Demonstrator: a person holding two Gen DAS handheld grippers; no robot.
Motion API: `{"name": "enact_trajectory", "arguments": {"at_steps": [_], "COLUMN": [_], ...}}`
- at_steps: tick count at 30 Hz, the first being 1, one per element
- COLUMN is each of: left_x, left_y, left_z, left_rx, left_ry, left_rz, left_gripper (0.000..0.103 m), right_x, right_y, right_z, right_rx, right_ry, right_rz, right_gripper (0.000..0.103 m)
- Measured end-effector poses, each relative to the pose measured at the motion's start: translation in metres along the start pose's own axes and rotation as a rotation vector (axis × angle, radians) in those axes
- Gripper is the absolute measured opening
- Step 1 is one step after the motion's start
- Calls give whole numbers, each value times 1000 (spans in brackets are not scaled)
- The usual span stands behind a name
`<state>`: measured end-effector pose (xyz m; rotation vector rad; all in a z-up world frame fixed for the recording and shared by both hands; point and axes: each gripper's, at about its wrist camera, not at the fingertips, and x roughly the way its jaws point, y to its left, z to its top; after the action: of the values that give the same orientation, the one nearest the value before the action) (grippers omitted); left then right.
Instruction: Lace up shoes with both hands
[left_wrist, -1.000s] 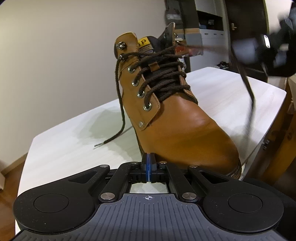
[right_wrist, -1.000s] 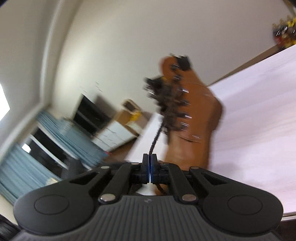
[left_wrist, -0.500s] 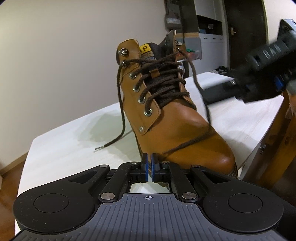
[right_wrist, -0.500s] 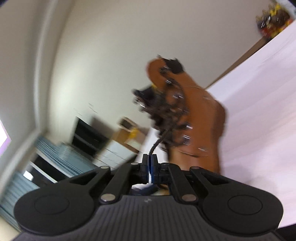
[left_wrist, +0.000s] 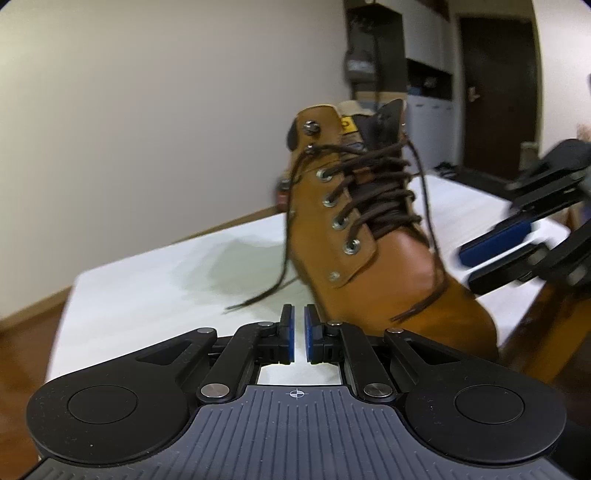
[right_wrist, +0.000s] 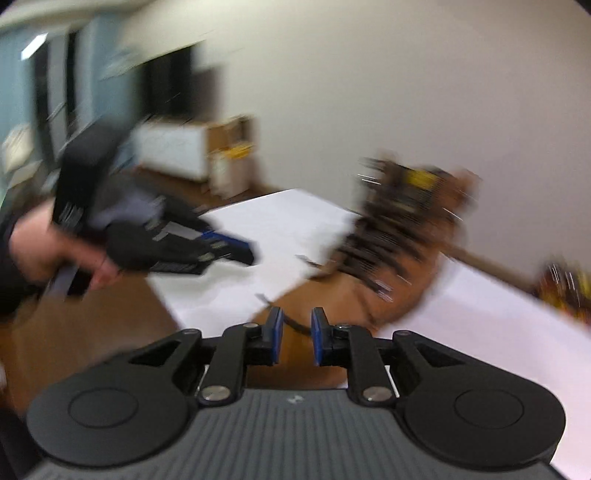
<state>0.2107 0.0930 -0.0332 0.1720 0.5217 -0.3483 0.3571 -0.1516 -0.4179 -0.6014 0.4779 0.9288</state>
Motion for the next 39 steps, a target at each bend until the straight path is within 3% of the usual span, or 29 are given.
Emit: {"name": "enact_trajectory", "arguments": {"at_steps": [3,7,14,15,16,21,26,31,33,34,39], "left_x": [4,7,18,19,20,23,23,19,19,17,11], "left_y": [-3,-7,-6,-6,-6,-10,-29,-47,-48,-45,-33], "left_z": [-2,-3,-1,-1,0,-3,-7,-5,-1,2,17], "left_rx": [21,44,61,58,55,40,37,97,125,133,195], "left_ry": [5,-2,-12,-13,-14,-18,-29,-30,-38,-56,-147], "left_rz": [-29,-79,-135,-138,-142,-157,-122,-140,-137,-122,10], "left_gripper": [7,7,7,7,7,1,0,0,1,9,9], "right_x": [16,13,18,17,15,-3,-42,-69,-72,-70,-63], "right_y": [2,-1,-16,-18,-19,-15,-30,-38,-44,-48,-61], "right_z": [5,3,13,13,15,15,29,55,66,72,82], "right_rx": [-166,-341,-394,-392,-377,-285,58,244,264,278,296], "right_ry": [78,159,256,263,276,235,46,-36,-12,11,139], "right_rz": [-9,52,177,198,218,195,107,-1,-2,-4,-41], "right_gripper": [17,17,15,11,3,2,2,2,2,2,2]}}
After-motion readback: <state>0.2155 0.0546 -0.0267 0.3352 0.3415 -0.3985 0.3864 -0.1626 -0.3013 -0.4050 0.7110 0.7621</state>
